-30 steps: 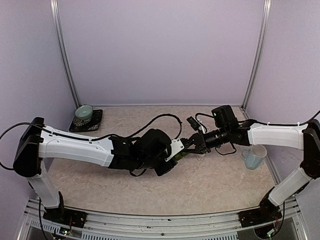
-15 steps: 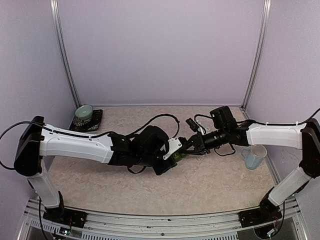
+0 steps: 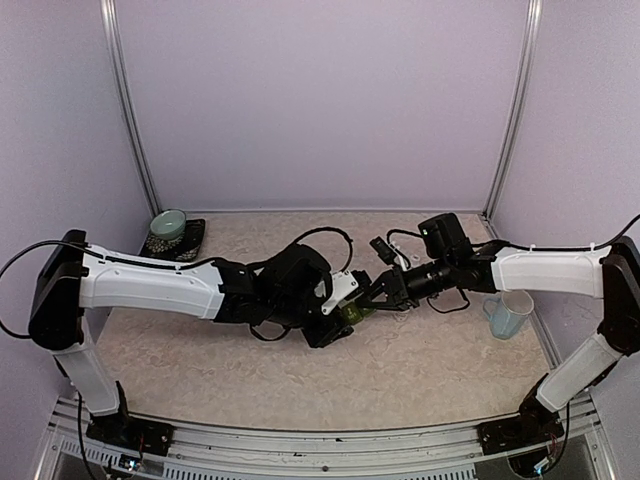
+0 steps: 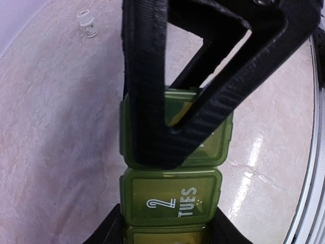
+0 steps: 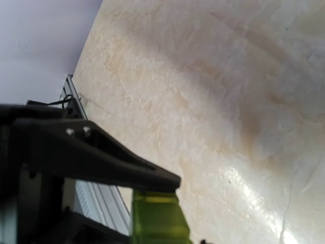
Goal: Sort the pills into containers
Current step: Open the lid of the pill container.
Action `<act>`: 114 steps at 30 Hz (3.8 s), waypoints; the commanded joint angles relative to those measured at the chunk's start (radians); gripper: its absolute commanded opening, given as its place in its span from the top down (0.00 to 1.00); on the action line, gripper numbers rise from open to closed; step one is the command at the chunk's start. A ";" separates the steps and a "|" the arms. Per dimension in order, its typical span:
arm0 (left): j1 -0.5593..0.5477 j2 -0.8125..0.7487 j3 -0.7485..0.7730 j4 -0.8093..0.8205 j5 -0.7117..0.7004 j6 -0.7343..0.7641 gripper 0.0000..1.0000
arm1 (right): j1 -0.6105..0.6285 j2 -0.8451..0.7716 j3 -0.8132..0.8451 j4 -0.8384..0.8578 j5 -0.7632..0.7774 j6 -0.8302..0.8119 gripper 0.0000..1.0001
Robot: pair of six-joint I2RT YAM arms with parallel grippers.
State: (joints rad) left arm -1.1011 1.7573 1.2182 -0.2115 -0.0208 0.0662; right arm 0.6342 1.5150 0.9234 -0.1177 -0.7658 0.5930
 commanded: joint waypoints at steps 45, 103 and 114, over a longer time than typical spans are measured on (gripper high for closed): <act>-0.070 0.064 0.077 -0.038 -0.223 0.058 0.12 | -0.005 0.012 0.028 -0.058 0.007 -0.026 0.78; 0.036 -0.067 0.023 0.010 0.162 -0.022 0.57 | -0.013 0.055 0.008 -0.086 0.074 -0.083 0.78; 0.041 -0.086 0.006 0.022 0.155 -0.026 0.25 | -0.022 0.046 -0.007 -0.057 0.024 -0.061 0.78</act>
State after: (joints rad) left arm -1.0622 1.6939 1.2335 -0.2195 0.1234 0.0513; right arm 0.6220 1.5555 0.9291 -0.1829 -0.7284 0.5419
